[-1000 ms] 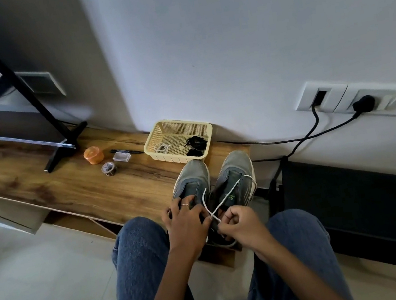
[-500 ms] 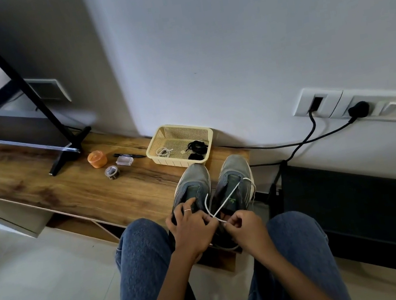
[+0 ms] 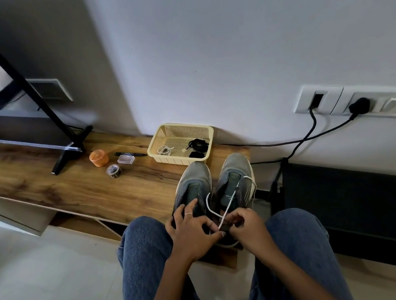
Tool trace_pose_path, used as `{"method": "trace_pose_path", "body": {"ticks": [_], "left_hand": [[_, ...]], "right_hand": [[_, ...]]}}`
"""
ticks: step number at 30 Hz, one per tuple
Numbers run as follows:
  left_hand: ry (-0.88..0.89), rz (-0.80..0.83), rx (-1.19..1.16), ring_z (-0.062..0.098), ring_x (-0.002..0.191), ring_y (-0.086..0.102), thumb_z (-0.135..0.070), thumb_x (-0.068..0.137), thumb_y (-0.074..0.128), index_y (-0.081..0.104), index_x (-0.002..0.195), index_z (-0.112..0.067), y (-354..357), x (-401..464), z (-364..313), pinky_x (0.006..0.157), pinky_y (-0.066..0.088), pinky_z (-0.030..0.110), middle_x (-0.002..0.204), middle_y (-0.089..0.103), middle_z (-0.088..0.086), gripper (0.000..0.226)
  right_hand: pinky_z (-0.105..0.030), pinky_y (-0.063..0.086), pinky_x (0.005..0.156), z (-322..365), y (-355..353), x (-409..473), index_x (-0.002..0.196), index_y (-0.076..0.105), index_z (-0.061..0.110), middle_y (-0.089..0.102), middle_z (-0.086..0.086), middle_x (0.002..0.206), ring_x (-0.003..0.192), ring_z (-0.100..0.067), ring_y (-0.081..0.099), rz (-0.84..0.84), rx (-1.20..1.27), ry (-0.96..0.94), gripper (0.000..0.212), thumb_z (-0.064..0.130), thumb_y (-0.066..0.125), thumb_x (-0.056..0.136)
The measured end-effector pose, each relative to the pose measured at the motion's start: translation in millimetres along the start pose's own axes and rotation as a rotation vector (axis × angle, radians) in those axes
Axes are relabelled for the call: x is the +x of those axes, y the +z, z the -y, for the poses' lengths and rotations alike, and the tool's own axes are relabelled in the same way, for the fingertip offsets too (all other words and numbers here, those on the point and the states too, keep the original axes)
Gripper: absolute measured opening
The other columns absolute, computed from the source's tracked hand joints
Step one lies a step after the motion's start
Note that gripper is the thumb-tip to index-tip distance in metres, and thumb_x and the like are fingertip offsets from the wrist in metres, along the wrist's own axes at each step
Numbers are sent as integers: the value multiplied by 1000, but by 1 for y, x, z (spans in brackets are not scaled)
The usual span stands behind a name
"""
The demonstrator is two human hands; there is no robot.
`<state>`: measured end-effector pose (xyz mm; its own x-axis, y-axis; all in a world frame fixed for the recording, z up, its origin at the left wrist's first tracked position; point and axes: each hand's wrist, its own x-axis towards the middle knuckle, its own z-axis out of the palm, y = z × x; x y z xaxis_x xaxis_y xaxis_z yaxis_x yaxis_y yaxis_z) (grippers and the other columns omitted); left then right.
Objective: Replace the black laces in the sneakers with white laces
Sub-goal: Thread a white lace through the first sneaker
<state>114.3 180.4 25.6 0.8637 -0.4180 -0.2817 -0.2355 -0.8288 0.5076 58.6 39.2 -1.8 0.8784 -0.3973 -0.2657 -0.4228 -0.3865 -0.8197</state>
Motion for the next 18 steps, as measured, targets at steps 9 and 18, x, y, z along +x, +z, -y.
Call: {"method": "trace_pose_path", "body": {"ticks": [9, 18], "left_hand": [[-36, -134, -35, 13, 142, 8, -57, 81, 63, 60, 95, -41, 11, -5, -3, 111, 2, 39, 154, 23, -12, 22], [-59, -130, -52, 13, 140, 12, -56, 84, 61, 59, 105, -38, 16, -6, -1, 111, 6, 41, 151, 28, -11, 28]], "right_hand": [[-25, 49, 59, -3, -2, -4, 89, 62, 10, 60, -7, 80, 71, -16, 57, -29, 395, 212, 20, -1, 70, 75], [-25, 50, 61, 7, -1, -7, 89, 61, 11, 60, -6, 80, 72, -15, 59, -12, 443, 193, 25, -9, 64, 75]]}}
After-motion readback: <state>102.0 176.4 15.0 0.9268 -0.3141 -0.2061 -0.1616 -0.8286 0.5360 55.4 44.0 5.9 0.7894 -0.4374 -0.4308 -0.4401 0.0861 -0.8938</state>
